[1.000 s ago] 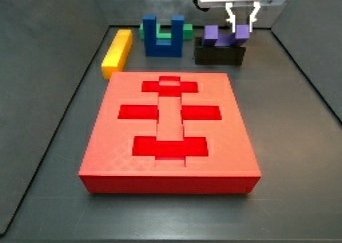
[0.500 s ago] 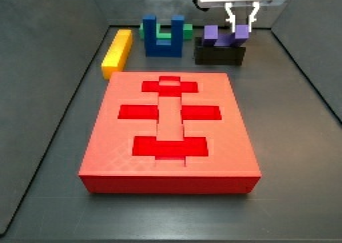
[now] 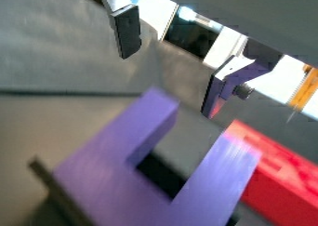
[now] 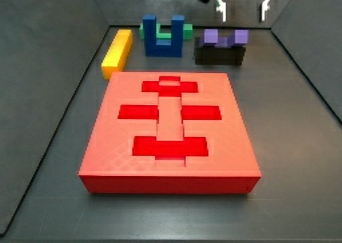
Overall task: Pick up the purple object. Move up. Place the purple object on the fixture. Regrasp the purple object. Move to above the board. Insert the purple object.
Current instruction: Regrasp the purple object.
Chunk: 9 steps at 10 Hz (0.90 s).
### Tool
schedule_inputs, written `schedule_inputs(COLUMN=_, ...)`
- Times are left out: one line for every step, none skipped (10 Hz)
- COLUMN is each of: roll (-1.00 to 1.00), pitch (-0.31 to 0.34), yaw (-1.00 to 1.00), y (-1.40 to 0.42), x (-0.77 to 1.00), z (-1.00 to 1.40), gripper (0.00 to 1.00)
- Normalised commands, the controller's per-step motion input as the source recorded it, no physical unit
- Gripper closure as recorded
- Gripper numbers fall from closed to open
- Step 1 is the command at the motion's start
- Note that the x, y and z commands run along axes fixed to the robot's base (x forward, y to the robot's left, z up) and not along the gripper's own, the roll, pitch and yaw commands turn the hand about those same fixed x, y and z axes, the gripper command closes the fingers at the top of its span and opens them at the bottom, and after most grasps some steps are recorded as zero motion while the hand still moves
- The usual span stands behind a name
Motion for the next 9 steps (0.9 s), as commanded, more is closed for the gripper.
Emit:
schedule_inputs(roll=-0.39, pitch=0.154, yaw=-0.03, y=0.24, x=0.11, z=0.71, gripper=0.00)
schedule_inputs(roll=-0.13, pitch=0.120, yaw=0.00, y=0.20, x=0.00, z=0.71, gripper=0.00)
schedule_inputs(roll=0.21, pitch=0.111, yaw=0.05, y=0.06, x=0.00, z=0.66, gripper=0.00)
schedule_inputs(roll=0.60, pitch=0.109, yaw=0.07, y=0.00, x=0.00, z=0.47, gripper=0.00)
schedule_inputs(roll=1.00, pitch=0.197, yaw=0.12, y=-0.19, x=0.00, z=0.21, gripper=0.00)
schedule_inputs(roll=1.00, pitch=0.303, yaw=0.17, y=-0.20, x=0.00, z=0.16, gripper=0.00)
schedule_inputs(roll=1.00, pitch=0.334, yaw=0.15, y=-0.17, x=0.00, z=0.13, gripper=0.00)
schedule_inputs(roll=1.00, pitch=0.300, yaw=0.19, y=-0.17, x=0.00, z=0.05, gripper=0.00)
schedule_inputs(roll=1.00, pitch=0.209, yaw=0.23, y=-0.19, x=0.00, z=0.00, gripper=0.00)
